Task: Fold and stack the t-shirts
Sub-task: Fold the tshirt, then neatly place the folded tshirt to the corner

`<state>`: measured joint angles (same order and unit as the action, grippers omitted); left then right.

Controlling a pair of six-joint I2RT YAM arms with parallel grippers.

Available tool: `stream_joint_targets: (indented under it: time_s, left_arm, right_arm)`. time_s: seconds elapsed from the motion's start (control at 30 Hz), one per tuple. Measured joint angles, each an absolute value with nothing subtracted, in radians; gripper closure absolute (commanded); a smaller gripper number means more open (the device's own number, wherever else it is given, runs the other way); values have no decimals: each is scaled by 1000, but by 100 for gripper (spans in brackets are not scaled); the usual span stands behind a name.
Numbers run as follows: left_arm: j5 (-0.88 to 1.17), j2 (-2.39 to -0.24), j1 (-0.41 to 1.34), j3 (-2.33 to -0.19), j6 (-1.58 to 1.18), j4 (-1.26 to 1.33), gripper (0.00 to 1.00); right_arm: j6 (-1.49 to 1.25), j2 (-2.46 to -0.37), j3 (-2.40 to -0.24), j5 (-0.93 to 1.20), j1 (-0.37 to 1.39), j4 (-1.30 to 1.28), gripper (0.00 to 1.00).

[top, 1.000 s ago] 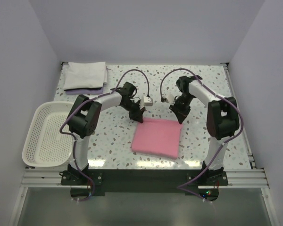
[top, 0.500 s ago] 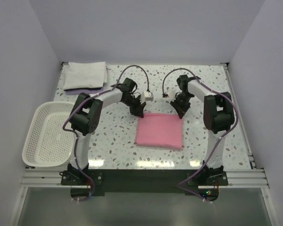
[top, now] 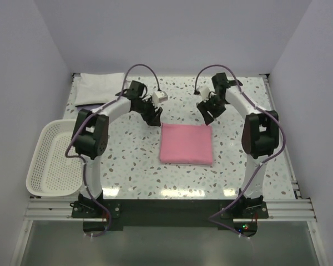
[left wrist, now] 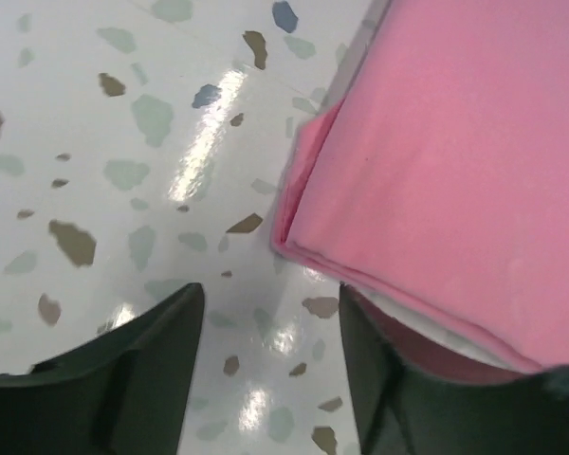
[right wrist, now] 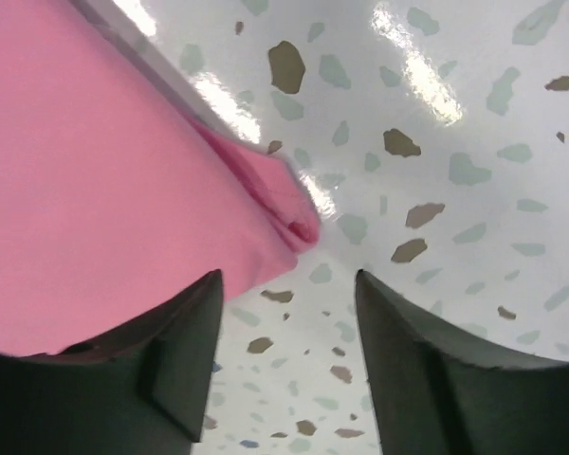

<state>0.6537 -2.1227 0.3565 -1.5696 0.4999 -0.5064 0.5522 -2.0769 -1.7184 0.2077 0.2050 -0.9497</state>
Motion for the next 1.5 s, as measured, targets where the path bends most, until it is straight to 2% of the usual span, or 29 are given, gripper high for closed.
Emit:
stream_joint_targets:
  time_s: [0.03,0.07,0.17,0.23,0.27,0.37,0.5,0.6,0.77,0.93,1.0,1.2,1.37,1.5]
  left_arm:
    - [658,-2084,344,-1540,471,-495,26]
    - [662,-2037,332,-1503,439,-479,24]
    - [731,-1871,325,-1393,325,-430,15]
    - [798,-1764,342,-1305,235,-378,11]
    - [835,-1716,358,-1246,181,-329,0]
    - [936,-1641,426,-1077,-8,-169,0]
    - [1026,-1680,552,-904,-266,41,0]
    - [1073,-1748,612,-867,-414,164,0]
    - [1107,-1863,612,-846,-579,360,0]
    - [1172,-1974,564,-844,-634,443,0]
    - [1206,-1986,541,-844,-635,459,0]
    - [1265,-1995,477,-828,-605,453,0]
    - [1254,-1942,430,-821,-471,307,0]
    - [1187,-1838,427,-826,-349,136,0]
  right_arm:
    - [536,-2051,-1720,225,201,-959,28]
    - [517,-2020,-1720,247,199,-972,14]
    - [453,-1881,-1679,360,191,-979,1]
    - [398,-1759,-1597,471,189,-982,1]
    - [371,-1701,-1542,529,191,-978,1]
    - [294,-1597,-1377,696,212,-974,1]
    - [211,-1624,-1160,864,280,-951,1]
    - [153,-1683,-1071,949,327,-924,1]
    - [92,-1748,-1021,1015,331,-841,1]
    - [103,-1908,-1012,1044,263,-793,1]
    - [138,-1967,-1007,1122,218,-809,1]
    - [236,-2008,-1015,1223,154,-872,1]
    - [260,-1986,-1042,1170,105,-945,1]
    - [309,-1943,-1174,1126,86,-1082,1]
